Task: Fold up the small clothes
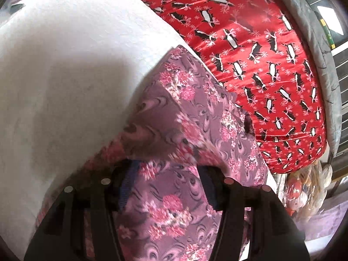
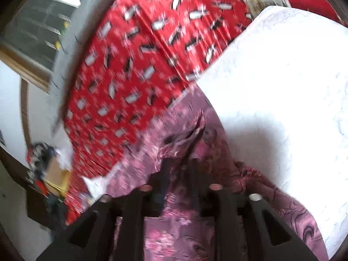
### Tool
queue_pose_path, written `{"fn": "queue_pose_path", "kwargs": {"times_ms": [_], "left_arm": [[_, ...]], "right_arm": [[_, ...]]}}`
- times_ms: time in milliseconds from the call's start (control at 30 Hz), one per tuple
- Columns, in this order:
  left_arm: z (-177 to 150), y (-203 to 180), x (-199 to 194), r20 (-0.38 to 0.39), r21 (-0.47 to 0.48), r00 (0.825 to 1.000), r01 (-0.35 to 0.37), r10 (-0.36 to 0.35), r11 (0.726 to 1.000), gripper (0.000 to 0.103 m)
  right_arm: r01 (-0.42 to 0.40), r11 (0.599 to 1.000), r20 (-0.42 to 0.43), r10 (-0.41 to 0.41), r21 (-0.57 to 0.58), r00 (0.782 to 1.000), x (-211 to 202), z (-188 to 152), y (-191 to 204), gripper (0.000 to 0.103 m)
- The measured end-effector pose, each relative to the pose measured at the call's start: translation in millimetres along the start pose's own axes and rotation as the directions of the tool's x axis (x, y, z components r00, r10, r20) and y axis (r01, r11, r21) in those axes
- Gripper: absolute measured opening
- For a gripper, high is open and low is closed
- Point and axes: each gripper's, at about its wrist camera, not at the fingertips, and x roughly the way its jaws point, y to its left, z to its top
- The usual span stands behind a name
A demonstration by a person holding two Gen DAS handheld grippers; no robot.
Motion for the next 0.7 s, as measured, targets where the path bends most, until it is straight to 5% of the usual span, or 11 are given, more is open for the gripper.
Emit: {"fn": "queue_pose_path", "kwargs": {"times_ms": [33,167,233,300,367,500,567,633,700], "left_arm": [[-5,-4,-3,0.011,0.012,1.000,-0.003,0.003,1.000,0.054],[-19,-17,-9,0.010,0.039,0.999,0.043,-0.043,0.998,0.054],[-18,-16,-9,0.015,0.043,0.999,0.047,-0.048,0.998,0.054],[-14,-8,-9,0.017,0.013,0.999,0.037,-0.037,0.999,0.054],[-11,4,-9,0.016,-0.034,0.999,0.037,-0.037,0.999,0.054],[-5,15,-5,0.018,-0.052,0.999,0.028,-0.027,0.998,0.054],[-4,14,4,0.021,-0.025,0.999,-0.046,0.047,0.999,0.054],[-6,8,8,0.043,0.037,0.992,-0.122,0.121,0.992,0.048],[-9,4,8,0.049,0.068,0.988,-0.151,0.148,0.986,0.046]], "right_arm": [[-0.006,1.000,0.001,0.006,-0.003,1.000,1,0,2,0.067],[-0.017,0.999,-0.046,0.015,-0.041,0.999,23,0,18,0.069],[0.045,0.998,-0.084,-0.049,-0.050,0.995,40,-2,23,0.069],[0.136,0.988,-0.107,-0.144,-0.076,0.984,53,-3,26,0.063],[0.083,0.991,-0.104,-0.093,-0.104,0.990,56,2,35,0.007],[-0.003,0.990,0.012,0.005,-0.138,1.000,28,21,47,0.006],[0.059,0.991,-0.005,-0.060,-0.122,0.998,29,22,30,0.006],[0.181,0.976,-0.115,-0.195,-0.118,0.974,46,18,7,0.006],[0.177,0.980,-0.133,-0.188,-0.089,0.973,39,16,-3,0.007]]}}
